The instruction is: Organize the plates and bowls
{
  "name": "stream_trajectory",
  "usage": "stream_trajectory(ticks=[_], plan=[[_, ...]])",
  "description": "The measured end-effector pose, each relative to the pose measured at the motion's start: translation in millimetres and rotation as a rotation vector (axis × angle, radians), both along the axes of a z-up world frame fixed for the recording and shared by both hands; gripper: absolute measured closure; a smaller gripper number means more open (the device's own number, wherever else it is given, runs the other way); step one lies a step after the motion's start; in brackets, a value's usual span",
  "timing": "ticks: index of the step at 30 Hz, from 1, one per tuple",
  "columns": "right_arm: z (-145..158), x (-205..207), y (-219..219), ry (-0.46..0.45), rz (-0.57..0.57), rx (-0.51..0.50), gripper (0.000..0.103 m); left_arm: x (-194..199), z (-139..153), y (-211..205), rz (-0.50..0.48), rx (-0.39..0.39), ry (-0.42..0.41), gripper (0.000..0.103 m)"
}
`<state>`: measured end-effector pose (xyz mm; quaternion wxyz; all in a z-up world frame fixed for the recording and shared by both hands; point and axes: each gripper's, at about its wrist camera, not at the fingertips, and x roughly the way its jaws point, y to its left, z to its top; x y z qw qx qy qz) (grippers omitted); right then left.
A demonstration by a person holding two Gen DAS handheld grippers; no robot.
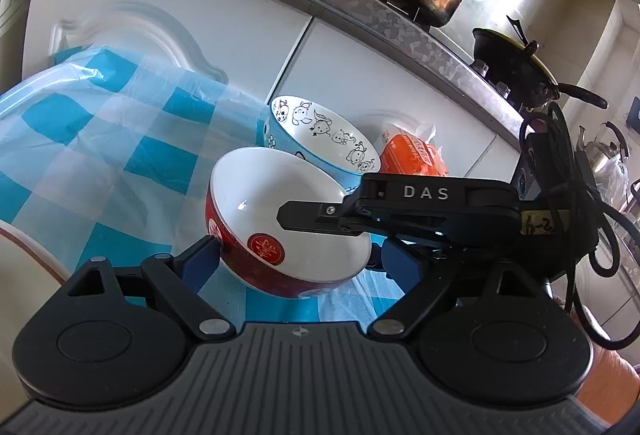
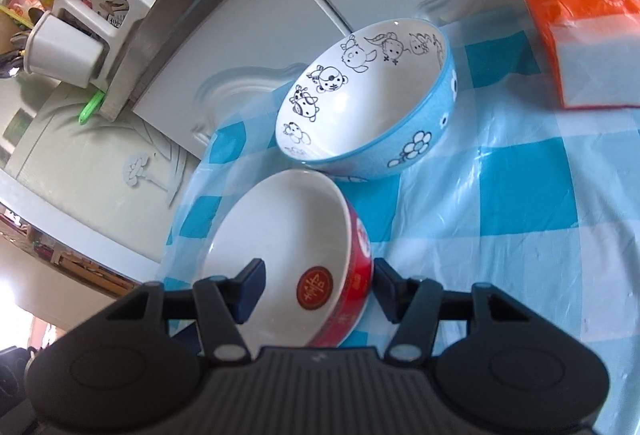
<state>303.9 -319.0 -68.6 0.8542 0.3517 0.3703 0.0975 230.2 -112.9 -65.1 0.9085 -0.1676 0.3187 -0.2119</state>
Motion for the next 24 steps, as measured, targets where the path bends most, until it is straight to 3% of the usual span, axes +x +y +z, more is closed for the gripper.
stream_trajectory(ticks=[9, 11, 14, 24], plan=[[4.6, -17.0, -6.6, -0.007, -0.041, 0.035, 0.046, -9.4, 5.3, -5.2, -0.036, 0.025, -0.068, 0.0], [7.4, -22.5, -9.0, -0.008, -0.051, 0.035, 0.046, -9.5, 5.7, -4.4, -0.03, 0.015, -0.062, 0.008], [10.2, -31.9, -12.6, -0.009, -0.072, 0.03, 0.046, -9.1, 4.5, -4.1, -0.046, -0.009, -0.051, 0.011], [21.0, -58.9, -22.1, -0.059, -0.109, 0.025, 0.046, -24.8, 12.8, -11.5, -0.101, -0.017, -0.132, 0.012]])
